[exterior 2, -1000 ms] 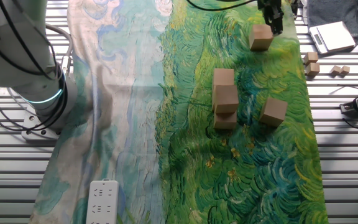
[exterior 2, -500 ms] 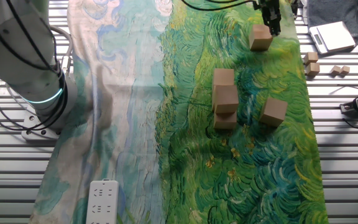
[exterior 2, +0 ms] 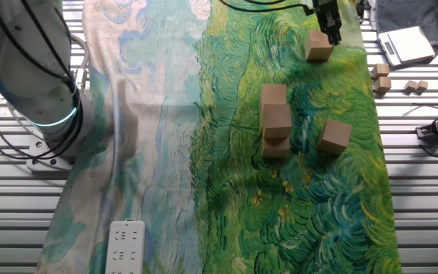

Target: Stack the blocks into a pyramid shape

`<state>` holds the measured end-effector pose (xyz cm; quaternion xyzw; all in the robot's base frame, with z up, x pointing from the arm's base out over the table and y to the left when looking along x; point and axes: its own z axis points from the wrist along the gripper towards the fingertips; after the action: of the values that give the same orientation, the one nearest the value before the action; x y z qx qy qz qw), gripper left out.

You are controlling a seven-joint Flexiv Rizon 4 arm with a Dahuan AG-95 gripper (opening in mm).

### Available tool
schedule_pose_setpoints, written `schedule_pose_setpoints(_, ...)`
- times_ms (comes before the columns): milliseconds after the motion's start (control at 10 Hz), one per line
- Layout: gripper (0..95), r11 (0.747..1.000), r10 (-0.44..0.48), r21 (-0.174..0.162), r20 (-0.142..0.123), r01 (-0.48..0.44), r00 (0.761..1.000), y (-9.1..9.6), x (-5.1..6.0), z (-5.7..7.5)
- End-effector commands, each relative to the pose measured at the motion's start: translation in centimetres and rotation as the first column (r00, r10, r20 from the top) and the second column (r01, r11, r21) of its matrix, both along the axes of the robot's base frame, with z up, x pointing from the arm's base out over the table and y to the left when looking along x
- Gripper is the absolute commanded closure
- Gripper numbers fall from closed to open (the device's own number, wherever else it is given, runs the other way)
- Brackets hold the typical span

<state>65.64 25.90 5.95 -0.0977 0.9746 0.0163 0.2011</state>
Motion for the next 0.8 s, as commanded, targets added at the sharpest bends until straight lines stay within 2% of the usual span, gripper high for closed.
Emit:
schedule_pose_setpoints(100,19.0,0.998,0.021,-0.053,-0.003,-0.021,1.0,-0.09,-0.05,0.05)
schedule_pose_setpoints(400,19.0,0.999,0.017,-0.049,0.001,-0.017,1.0,-0.09,-0.05,0.05)
schedule_pose_setpoints(800,19.0,0.999,-0.022,-0.027,0.005,0.022,1.0,-0.09,-0.05,0.05)
